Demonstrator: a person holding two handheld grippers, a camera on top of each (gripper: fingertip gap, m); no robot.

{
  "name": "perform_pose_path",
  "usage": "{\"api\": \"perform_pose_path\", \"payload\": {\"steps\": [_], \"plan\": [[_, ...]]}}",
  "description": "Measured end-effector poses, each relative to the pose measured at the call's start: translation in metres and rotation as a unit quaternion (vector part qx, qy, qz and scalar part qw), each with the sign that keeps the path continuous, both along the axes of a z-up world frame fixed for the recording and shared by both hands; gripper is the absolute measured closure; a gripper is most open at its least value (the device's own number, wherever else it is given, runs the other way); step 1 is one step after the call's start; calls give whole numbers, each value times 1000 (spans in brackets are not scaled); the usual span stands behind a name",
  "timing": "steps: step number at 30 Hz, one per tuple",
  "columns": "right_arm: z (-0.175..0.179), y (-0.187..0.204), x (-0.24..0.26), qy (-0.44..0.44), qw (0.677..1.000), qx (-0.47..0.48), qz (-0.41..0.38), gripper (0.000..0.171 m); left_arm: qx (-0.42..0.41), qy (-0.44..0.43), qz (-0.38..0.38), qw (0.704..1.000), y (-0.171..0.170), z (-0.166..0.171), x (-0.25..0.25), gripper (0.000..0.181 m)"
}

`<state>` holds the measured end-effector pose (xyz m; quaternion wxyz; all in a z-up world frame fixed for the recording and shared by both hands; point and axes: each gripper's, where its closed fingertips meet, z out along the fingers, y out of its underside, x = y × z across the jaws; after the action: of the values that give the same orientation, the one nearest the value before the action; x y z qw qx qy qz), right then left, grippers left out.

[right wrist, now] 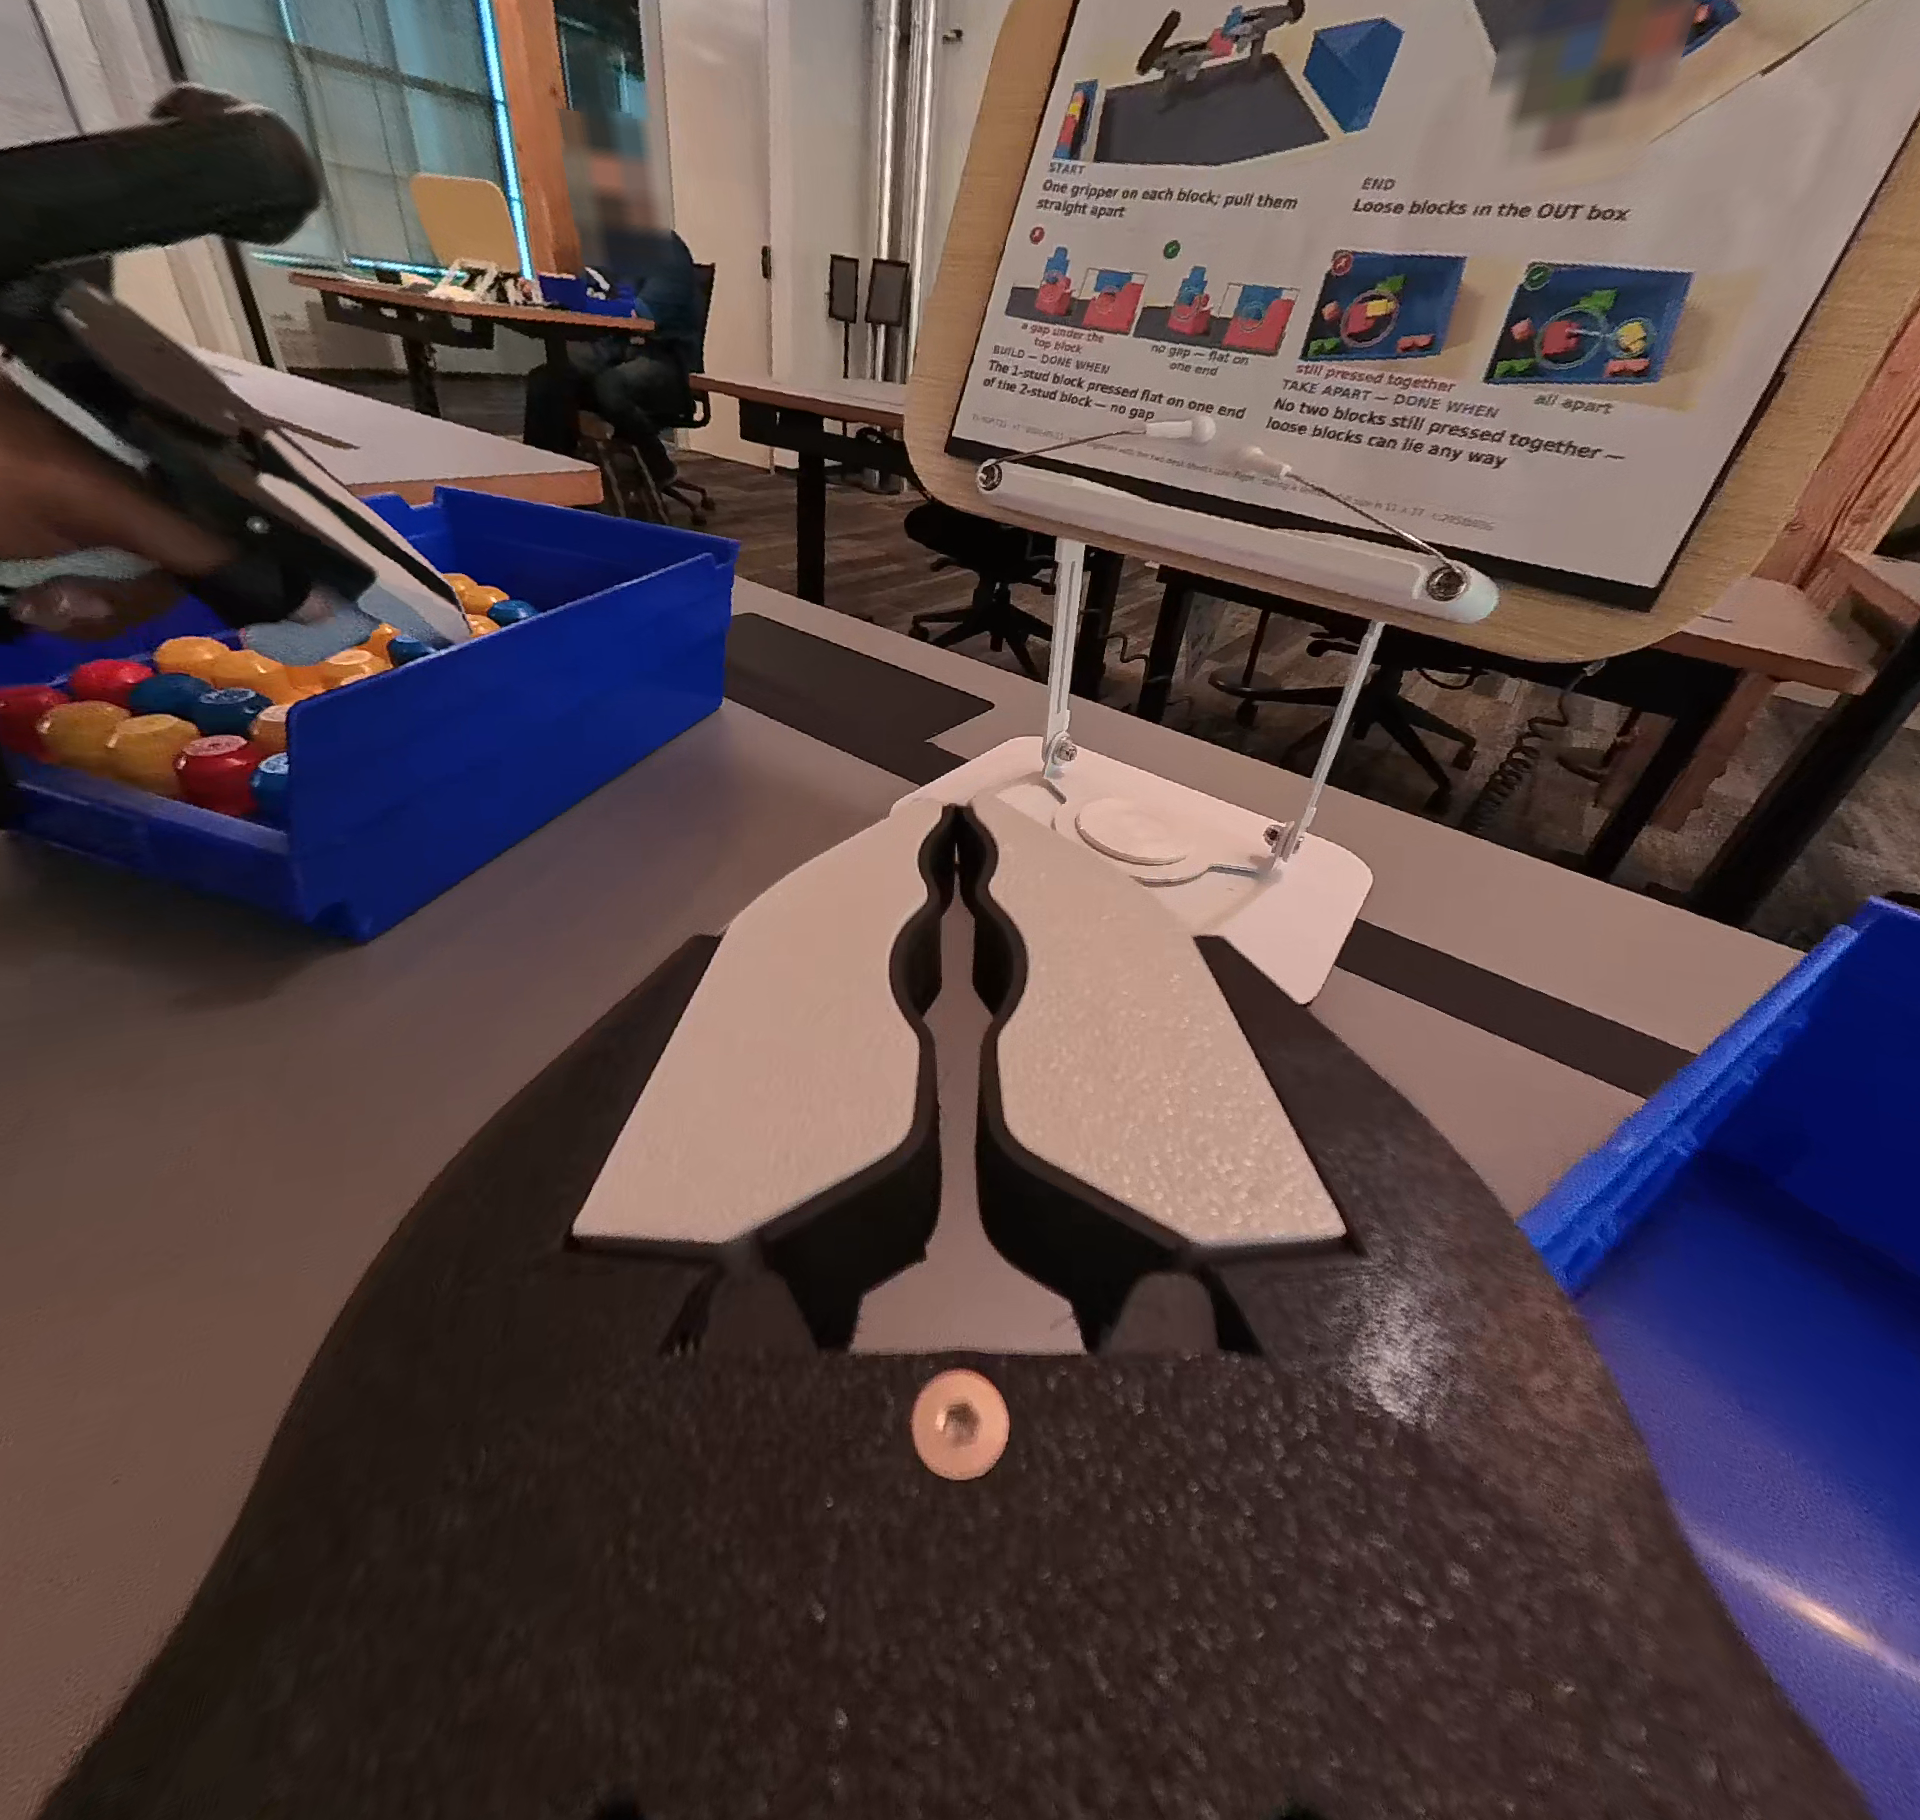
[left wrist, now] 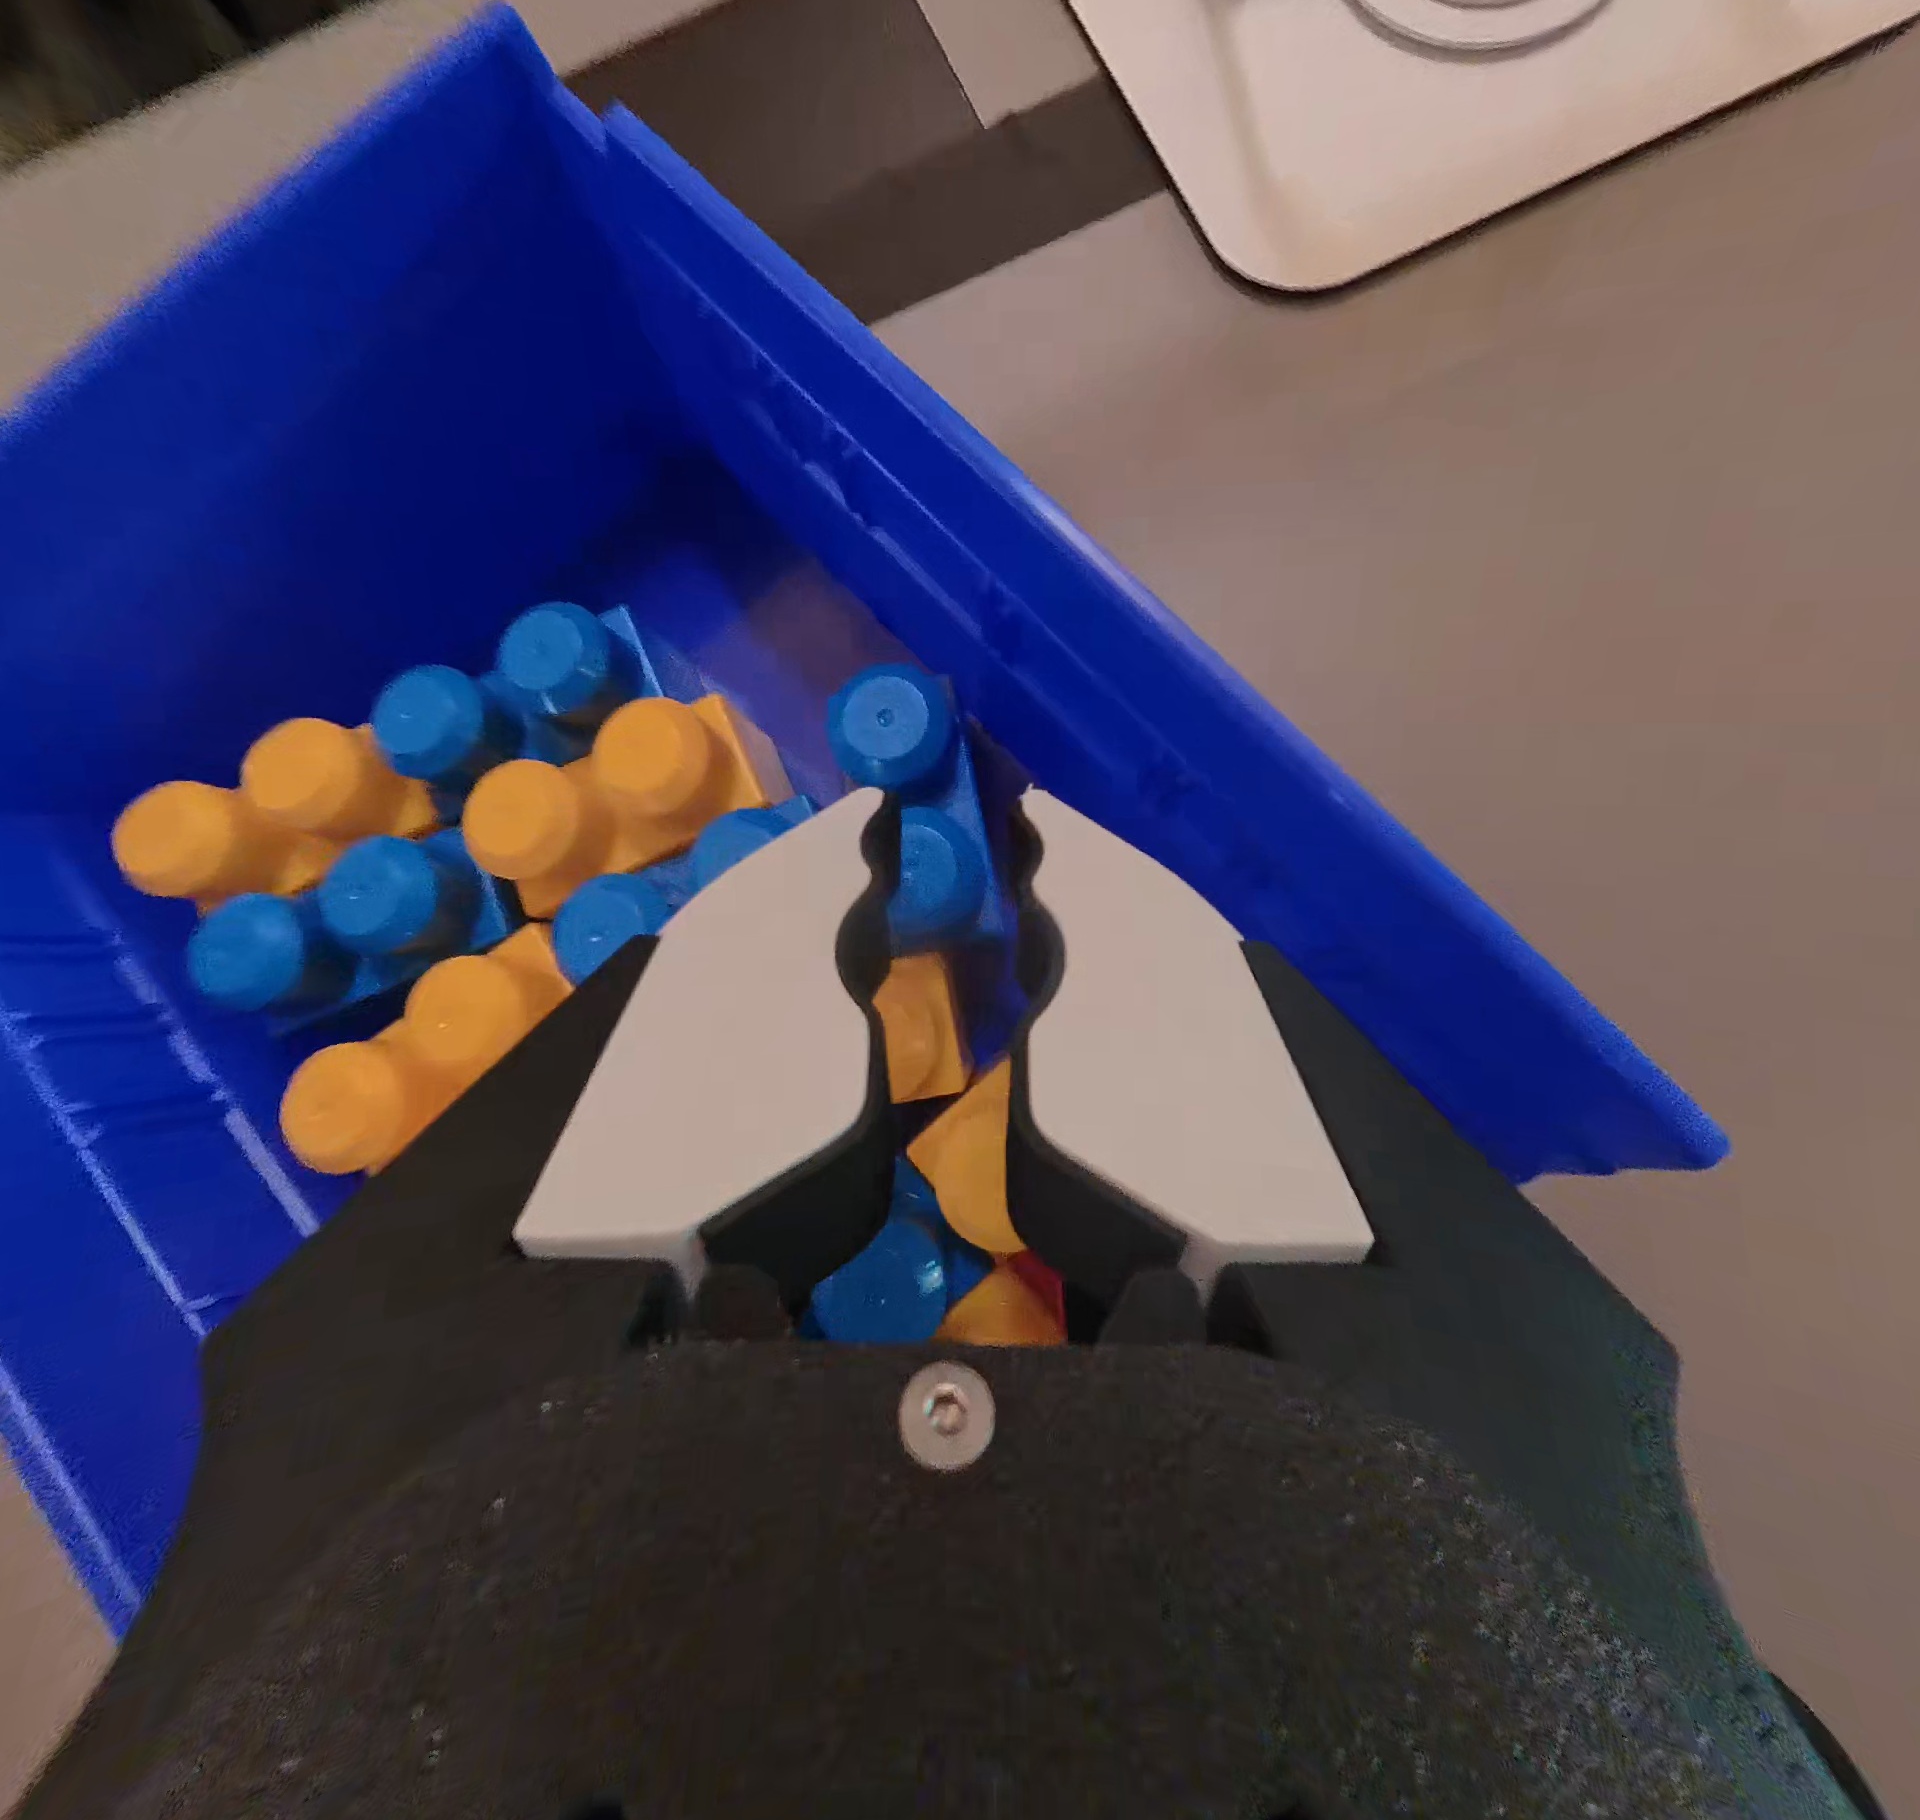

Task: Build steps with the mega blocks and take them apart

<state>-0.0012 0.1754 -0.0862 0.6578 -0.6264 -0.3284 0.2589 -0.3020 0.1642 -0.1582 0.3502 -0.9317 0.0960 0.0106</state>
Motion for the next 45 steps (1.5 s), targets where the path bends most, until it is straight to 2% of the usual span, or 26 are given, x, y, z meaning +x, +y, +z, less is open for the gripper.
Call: {"api": "perform_pose_path", "payload": {"steps": [5, 12, 17, 24, 28, 32, 35, 38, 41, 45], "plan": [[-6, -1, -4, -9, 1000, -8, 11, 171, -70, -22, -3, 997, -2, -14, -5, 149], [-7, -7, -10, -12, 999, -5, 31, 171, -120, -14, -8, 993, -2, -29, -8, 147], [-11, -9, -13, -20, 999, -6, 42, 171, -122, 19, -2, 992, 5, -36, -10, 152], [-16, -13, -17, -31, 998, -12, 57, 171, -92, 57, -37, 994, 9, -37, -11, 155], [-17, -13, -18, -32, 998, -13, 59, 171, -44, 67, -35, 996, 13, -15, -14, 155], [-16, -12, -17, -31, 998, -12, 58, 171, 33, 83, -42, 995, 8, 38, -8, 155], [-12, -13, -15, -33, 998, -1, 59, 171, 105, 57, -113, 986, -5, 85, 30, 156], [-6, -14, -12, -40, 997, 18, 61, 171, 133, 24, -238, 962, -28, 108, 90, 156], [1, -12, -6, -38, 997, 33, 51, 171, 112, 22, -358, 927, -54, 102, 145, 156], [5, -5, 2, -27, 999, 30, 32, 171, 55, 31, -483, 873, -80, 69, 205, 156]]}}
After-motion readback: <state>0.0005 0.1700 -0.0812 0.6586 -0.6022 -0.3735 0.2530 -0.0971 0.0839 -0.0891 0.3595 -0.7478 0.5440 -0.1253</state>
